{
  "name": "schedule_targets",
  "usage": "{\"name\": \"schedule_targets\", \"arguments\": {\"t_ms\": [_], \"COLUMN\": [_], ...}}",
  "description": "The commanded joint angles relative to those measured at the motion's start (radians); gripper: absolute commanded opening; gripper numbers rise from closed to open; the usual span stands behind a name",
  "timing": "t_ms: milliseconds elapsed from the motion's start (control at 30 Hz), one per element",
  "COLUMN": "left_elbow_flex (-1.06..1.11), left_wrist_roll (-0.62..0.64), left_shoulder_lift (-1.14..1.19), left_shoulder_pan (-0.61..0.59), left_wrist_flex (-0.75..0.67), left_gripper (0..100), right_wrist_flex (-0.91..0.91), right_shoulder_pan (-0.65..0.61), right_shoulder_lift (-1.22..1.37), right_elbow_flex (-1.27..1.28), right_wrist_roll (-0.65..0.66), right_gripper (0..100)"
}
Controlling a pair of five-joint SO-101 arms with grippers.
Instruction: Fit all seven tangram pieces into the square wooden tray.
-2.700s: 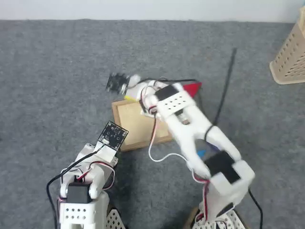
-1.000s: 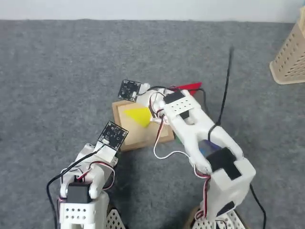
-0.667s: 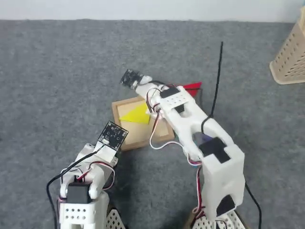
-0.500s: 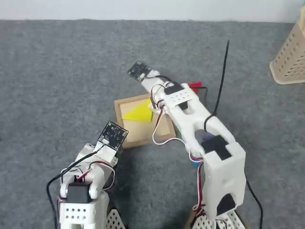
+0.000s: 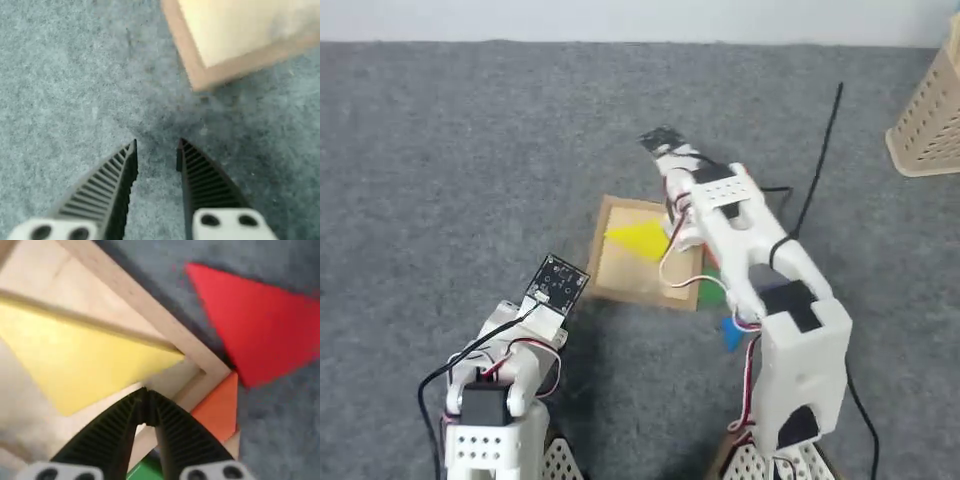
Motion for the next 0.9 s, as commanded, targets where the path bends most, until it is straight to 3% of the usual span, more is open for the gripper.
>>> {"name": "schedule_targets", "arguments": {"t_ms": [0,300,533,667,867], "left_elbow_flex": [-0.013,-0.013,-0.013,-0.013,-0.013], "left_wrist_roll": [0.008,0.008,0.008,0.008,0.008], "left_shoulder_lift": [-0.021,-0.021,-0.021,-0.021,-0.021], "left_shoulder_pan": [-0.003,-0.003,-0.003,-0.003,-0.003], "left_wrist_flex": [0.000,0.000,0.000,0.000,0.000], "left_gripper": [12,12,12,12,12], "right_wrist_flex": [0.022,-0.010,-0.271,-0.314,-0.269], "right_shoulder_pan": [0.068,-0.054,-0.131,-0.151,-0.134], "right_shoulder_lift": [-0.016,-0.216,-0.424,-0.378,-0.188], "right_elbow_flex": [-0.003,0.031,0.341,0.368,0.215], "right_wrist_roll": [-0.038,-0.040,0.044,0.097,0.095], "right_gripper": [0.6,0.6,0.6,0.6,0.6]}}
